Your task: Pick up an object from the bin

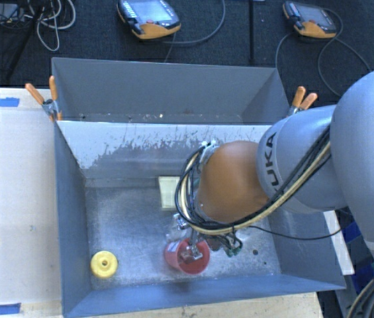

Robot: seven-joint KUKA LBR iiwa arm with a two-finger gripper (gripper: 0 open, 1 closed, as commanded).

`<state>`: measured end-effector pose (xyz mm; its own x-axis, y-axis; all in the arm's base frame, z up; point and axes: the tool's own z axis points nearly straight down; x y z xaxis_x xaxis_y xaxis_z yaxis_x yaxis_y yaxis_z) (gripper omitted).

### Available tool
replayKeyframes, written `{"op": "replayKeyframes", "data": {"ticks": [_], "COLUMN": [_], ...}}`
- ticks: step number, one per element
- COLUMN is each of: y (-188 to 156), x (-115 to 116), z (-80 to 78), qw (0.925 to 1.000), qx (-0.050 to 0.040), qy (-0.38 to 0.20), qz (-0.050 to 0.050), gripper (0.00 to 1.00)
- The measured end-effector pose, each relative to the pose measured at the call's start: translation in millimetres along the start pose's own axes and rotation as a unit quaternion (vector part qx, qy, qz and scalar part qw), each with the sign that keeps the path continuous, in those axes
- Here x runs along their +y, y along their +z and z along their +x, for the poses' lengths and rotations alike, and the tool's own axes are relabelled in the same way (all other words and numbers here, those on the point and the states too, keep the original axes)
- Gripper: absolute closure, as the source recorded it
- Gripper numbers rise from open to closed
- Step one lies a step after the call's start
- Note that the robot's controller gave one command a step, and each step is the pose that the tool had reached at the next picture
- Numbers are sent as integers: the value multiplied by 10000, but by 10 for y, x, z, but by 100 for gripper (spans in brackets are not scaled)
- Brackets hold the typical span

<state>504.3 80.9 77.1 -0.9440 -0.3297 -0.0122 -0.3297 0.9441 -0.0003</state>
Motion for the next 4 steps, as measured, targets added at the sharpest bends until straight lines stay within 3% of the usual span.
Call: {"op": "replayKeyframes", "data": {"ticks": [2, 3, 4], "y": [-37, -211, -376], "x": [2, 8, 7], "z": [11, 32, 21], "qw": [10000, 10000, 10000], "qx": [17, 68, 57], "qy": [5, 3, 8], "qz": [-3, -7, -2], "gripper": [100, 100, 100]}}
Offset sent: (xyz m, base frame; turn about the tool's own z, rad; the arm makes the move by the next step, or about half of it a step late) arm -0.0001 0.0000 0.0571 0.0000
